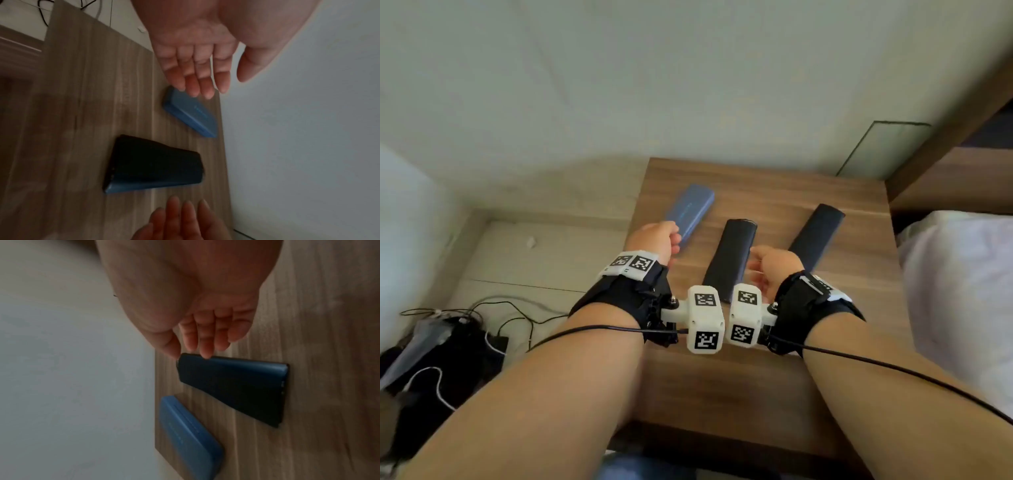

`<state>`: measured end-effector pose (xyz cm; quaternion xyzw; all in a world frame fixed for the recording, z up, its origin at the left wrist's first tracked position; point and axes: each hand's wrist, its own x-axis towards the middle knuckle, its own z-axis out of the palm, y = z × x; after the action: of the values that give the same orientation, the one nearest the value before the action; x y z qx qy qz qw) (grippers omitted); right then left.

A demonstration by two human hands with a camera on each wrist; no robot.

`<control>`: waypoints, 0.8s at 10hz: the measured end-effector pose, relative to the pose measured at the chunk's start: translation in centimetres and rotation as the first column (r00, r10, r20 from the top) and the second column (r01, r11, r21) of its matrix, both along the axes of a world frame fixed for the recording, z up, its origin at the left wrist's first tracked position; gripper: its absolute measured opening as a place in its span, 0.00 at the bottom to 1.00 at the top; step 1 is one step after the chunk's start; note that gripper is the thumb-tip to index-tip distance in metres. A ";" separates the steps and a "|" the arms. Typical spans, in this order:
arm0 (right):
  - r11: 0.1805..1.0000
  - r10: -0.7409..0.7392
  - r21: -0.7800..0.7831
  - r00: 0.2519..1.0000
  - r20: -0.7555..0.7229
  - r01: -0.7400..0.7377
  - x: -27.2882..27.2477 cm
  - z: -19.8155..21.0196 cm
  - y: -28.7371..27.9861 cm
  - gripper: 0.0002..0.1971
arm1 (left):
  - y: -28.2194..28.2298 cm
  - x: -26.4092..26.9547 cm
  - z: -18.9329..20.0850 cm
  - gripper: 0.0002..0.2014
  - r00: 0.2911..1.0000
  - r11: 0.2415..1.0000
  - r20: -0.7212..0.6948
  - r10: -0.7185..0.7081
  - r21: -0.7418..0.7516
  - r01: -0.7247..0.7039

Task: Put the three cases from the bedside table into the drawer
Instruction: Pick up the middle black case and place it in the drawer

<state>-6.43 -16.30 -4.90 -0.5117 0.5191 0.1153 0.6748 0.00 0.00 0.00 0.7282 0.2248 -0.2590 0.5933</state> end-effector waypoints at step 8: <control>0.954 0.269 -0.184 0.945 0.186 -0.235 -9.5 -3.7 5.8 0.15 | 2.9 -11.9 -6.2 0.28 0.941 0.935 -0.085 -0.328 -0.174 0.310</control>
<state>-15.97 -10.46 -8.65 -0.6354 0.3831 0.1048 0.6622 -11.87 2.91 -6.15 0.6899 0.1156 -0.4096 0.5855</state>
